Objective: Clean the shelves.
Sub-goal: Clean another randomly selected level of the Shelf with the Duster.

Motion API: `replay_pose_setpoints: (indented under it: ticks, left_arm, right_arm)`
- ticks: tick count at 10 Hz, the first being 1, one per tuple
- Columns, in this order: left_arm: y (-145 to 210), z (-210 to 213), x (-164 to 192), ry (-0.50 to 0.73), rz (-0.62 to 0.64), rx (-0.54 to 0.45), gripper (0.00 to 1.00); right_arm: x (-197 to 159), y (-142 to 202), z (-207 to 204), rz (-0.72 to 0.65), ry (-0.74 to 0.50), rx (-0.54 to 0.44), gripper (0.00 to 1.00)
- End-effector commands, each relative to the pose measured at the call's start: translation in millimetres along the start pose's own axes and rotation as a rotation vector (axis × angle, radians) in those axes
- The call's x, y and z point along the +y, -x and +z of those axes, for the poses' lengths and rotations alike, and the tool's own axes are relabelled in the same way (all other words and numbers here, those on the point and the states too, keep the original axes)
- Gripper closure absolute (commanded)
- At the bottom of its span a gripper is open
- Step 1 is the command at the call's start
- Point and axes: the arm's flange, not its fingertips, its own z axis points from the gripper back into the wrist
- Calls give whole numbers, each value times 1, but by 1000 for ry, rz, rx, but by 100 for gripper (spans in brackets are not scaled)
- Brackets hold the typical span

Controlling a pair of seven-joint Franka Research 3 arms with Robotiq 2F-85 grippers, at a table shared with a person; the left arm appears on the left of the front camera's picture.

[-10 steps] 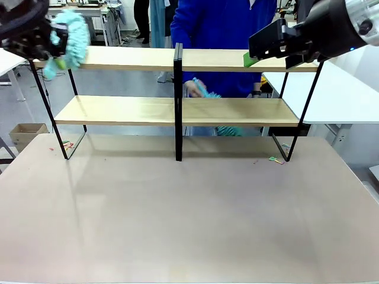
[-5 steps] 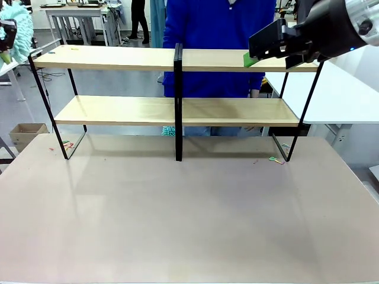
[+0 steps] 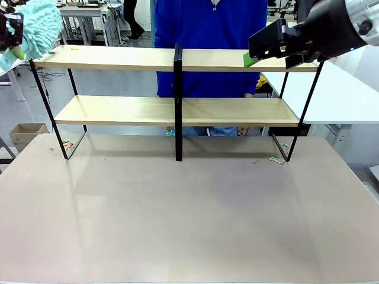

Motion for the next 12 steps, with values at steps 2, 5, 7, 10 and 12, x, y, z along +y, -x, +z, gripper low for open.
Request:
replay_pose_setpoints:
  ticks: [2, 5, 7, 10, 12]
  left_arm:
    - [8, 36, 48, 308, -36, -112, 87]
    - [17, 80, 123, 555, -139, -117, 87]
    - [27, 94, 195, 668, -88, -167, 87]
    - [53, 92, 289, 839, -17, -193, 87]
    - [60, 86, 307, 840, 28, -190, 87]
  right_arm:
    - [-1, 0, -1, -4, -5, -1, 0]
    - [-1, 0, -1, -4, -5, -1, 0]
    - [-1, 0, -1, -4, -5, -1, 0]
    - [-1, 0, -1, -4, -5, -1, 0]
    - [-1, 0, -1, -4, -5, -1, 0]
